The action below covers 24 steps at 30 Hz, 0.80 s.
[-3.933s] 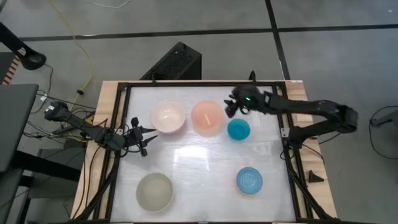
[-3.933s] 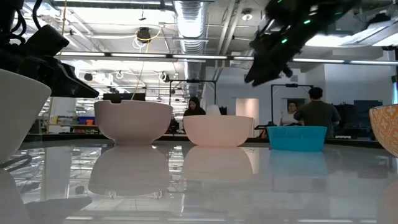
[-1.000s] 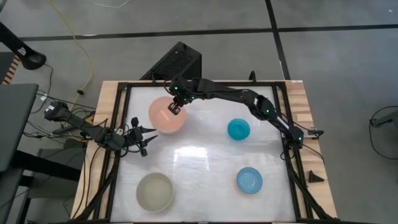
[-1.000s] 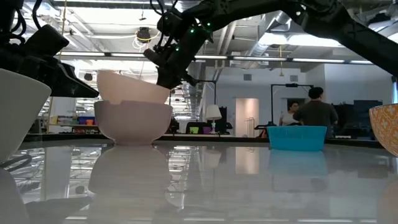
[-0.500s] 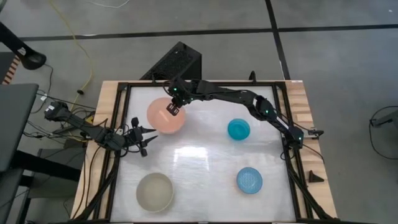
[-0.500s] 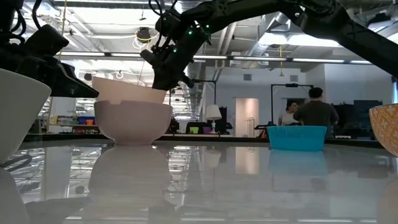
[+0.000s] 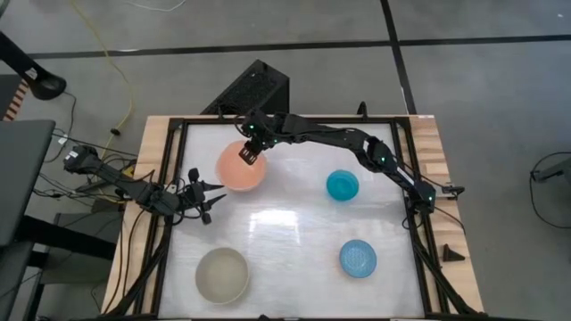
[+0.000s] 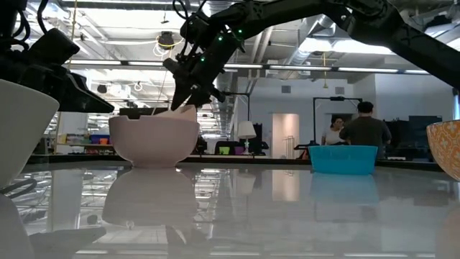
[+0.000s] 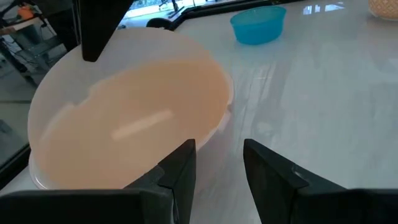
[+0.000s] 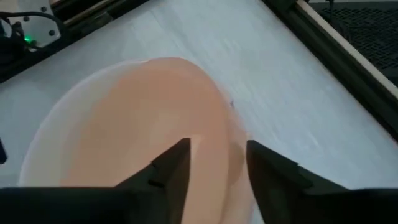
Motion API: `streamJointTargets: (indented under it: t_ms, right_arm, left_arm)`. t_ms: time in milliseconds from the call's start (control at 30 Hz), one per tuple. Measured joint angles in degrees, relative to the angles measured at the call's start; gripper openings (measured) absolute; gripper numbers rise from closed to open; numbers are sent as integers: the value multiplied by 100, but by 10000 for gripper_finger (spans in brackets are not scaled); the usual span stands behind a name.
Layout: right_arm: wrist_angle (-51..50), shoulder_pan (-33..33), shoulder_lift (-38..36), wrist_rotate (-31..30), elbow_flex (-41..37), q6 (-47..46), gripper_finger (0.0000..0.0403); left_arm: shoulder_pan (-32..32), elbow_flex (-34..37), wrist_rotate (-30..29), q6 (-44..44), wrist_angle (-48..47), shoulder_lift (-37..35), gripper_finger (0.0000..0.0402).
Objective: Nest bowls inside each other
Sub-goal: Stack the light orange bowl into the white bowl
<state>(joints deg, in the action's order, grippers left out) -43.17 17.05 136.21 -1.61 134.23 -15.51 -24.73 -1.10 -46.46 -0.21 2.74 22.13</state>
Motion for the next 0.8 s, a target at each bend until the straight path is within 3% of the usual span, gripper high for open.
streamJointTargets:
  t_ms: [167, 333, 400, 533, 700, 800]
  right_arm:
    - [-56, 99, -213, 0, 0, 189, 237]
    - [-159, 152, -630, 45, 0, 385, 235]
    - [-210, 148, -749, 476, 1, 551, 225]
    - [-221, 128, -803, 1713, -69, 705, 165]
    - [409, 157, -749, 2426, -779, 1026, 26]
    - [969, 211, -784, 2605, -1256, 1034, 25]
  left_arm:
    - [0, 0, -2, 0, -2, -1, 125]
    - [0, 0, -2, 0, -2, 0, 125]
    - [0, 0, -2, 0, -2, 0, 125]
    - [0, 0, -2, 0, -2, -1, 125]
    - [0, 0, -2, 0, -2, -2, 125]
    - [0, 0, -4, 0, -2, -2, 125]
